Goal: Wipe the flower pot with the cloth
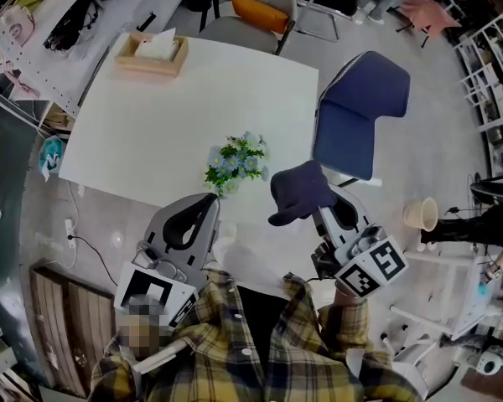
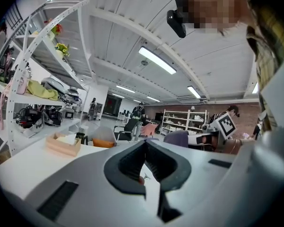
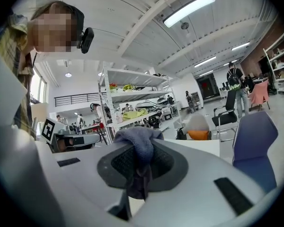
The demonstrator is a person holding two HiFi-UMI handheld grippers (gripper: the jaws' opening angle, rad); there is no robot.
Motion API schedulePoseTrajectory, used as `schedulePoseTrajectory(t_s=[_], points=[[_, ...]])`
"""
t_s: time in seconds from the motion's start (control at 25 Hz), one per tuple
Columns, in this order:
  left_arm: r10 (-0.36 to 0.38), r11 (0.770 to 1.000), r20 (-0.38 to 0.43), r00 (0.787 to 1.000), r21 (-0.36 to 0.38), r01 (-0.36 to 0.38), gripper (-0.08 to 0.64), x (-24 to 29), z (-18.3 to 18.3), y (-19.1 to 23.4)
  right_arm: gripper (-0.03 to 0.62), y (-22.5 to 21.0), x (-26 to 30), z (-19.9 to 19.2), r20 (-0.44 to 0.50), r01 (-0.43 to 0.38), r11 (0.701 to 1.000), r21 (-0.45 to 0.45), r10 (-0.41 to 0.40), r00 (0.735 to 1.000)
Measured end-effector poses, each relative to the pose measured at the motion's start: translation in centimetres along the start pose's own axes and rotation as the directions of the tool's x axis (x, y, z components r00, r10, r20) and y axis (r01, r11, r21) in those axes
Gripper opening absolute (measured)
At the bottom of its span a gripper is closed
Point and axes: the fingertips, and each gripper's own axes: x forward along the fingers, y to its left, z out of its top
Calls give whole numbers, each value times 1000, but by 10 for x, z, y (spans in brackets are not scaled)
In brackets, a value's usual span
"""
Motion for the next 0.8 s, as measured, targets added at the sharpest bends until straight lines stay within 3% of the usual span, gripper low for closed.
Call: schedulePoseTrajectory(t_s=[0.36, 0.8], points=[[60, 998, -12, 998, 32, -59, 9, 50, 14, 48, 21, -59, 32, 18, 10, 32, 999, 17, -32, 999], [58, 996, -93, 994, 67, -52, 9, 79, -3, 97, 21, -94, 47, 5, -34, 112, 991, 68, -110, 993]])
